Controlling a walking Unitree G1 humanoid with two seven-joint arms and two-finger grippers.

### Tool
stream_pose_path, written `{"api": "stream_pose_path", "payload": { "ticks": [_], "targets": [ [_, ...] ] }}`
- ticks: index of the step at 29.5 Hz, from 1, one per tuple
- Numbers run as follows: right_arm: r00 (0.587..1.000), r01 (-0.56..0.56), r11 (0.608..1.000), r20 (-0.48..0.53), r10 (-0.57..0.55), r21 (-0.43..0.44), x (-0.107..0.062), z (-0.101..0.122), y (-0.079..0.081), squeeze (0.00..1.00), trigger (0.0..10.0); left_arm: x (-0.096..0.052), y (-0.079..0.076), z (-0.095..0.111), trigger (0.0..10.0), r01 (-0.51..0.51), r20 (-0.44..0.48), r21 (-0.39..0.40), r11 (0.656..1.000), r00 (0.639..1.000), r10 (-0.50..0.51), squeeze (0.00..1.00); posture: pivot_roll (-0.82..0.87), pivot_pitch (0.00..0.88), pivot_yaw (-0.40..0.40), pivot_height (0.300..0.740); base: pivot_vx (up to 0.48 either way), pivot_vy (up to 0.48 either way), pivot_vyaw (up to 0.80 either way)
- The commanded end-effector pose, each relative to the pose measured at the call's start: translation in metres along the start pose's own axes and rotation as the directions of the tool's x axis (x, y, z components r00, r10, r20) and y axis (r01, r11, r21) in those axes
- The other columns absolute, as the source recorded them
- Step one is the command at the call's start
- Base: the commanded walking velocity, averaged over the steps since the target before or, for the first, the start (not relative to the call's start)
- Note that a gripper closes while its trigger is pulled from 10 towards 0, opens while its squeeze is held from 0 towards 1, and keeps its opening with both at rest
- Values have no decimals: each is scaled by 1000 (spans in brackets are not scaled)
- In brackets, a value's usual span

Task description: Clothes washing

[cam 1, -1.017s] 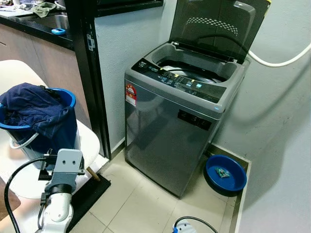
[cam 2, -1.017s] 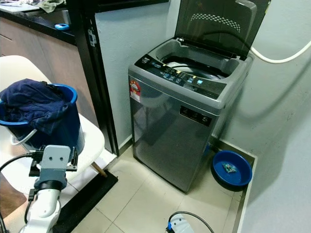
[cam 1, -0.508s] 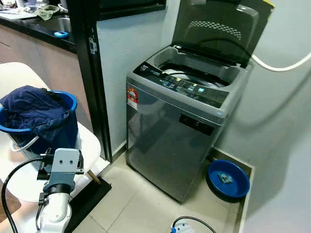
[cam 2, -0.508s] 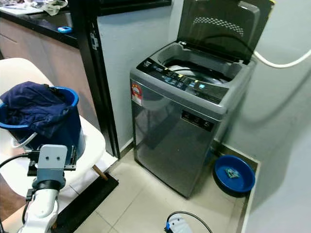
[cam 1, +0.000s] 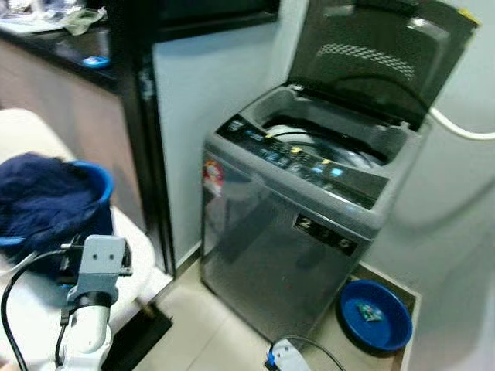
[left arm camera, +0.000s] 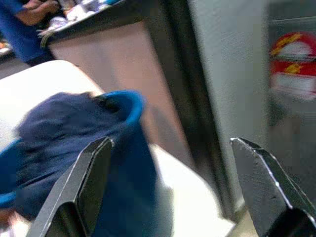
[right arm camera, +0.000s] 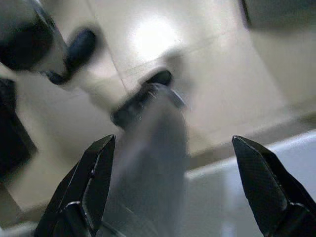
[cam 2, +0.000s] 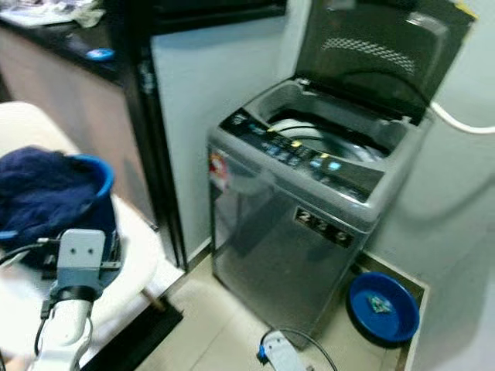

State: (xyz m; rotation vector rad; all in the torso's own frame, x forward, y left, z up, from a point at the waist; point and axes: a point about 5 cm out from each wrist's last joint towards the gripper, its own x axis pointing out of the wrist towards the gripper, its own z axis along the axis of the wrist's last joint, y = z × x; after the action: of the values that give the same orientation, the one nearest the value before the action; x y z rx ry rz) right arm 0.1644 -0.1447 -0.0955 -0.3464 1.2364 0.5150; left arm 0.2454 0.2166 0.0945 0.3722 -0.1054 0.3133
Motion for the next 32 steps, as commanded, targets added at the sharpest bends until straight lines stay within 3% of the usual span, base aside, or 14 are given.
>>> {"api": "stream_pose_path", "payload": {
  "ticks": [1,6,14,32],
  "targets": [
    [1000,11,1000,16,-10,-6,-1,7,-2,0,10000,-2,1,-3,10000,4,-10,7,1000,1000,-4,0,290,0,-112,740,360,0,0],
    [1000,10,999,20,-9,-33,-1,7,-3,0,10000,-2,-1,-4,10000,4,-19,0,1000,1000,-4,0,290,0,-112,740,64,0,0],
    [1000,21,999,15,-20,-44,-2,3,-9,0,10000,-3,-6,-6,10000,9,-38,-8,1000,999,-9,0,293,0,-115,740,0,0,777],
    [1000,21,999,13,-20,-25,-2,5,-7,0,10000,-5,-13,-9,10000,31,-56,-6,999,998,-32,0,298,0,-120,740,0,78,0]
  ]
}}
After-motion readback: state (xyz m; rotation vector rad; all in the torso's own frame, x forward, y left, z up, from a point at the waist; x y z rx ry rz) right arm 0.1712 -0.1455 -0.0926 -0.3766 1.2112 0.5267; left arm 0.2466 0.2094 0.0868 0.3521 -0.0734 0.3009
